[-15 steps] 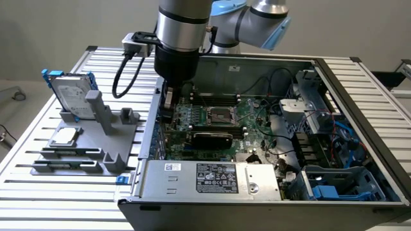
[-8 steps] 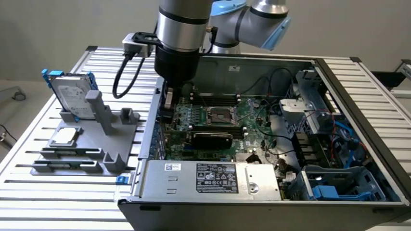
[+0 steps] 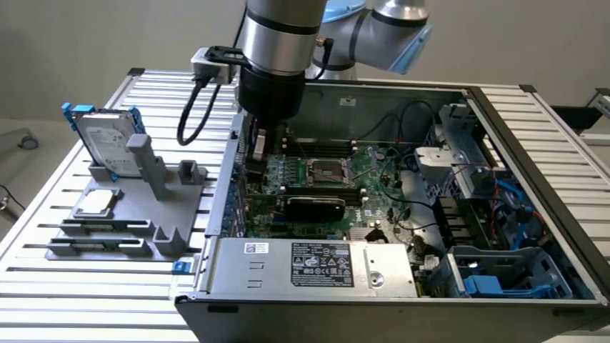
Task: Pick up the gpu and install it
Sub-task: 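Press down on the gpu until it lock into place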
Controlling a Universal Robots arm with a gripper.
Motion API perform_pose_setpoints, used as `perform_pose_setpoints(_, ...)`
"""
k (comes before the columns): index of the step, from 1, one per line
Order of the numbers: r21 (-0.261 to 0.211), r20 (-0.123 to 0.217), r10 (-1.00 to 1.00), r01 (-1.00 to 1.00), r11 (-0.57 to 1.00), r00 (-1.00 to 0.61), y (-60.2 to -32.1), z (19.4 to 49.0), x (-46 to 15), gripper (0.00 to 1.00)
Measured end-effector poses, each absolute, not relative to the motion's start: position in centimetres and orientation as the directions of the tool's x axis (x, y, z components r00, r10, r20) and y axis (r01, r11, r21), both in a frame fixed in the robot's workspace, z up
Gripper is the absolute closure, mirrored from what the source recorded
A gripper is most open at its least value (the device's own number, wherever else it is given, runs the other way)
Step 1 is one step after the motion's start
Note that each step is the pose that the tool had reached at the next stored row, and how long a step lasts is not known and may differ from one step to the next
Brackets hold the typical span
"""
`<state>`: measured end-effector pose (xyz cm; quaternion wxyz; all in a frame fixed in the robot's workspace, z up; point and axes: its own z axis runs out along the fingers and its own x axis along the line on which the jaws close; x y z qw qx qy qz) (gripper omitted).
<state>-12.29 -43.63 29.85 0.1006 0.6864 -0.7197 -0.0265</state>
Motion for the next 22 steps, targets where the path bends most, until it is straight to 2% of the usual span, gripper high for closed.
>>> perform_pose_setpoints(14,0.176,0.108,-0.993,-0.983,0.056,-0.038,-43.6,29.9,-7.1,0.89)
perform_pose_setpoints(22,0.178,0.108,-0.993,-0.982,0.056,-0.037,-43.6,29.9,-6.9,0.89)
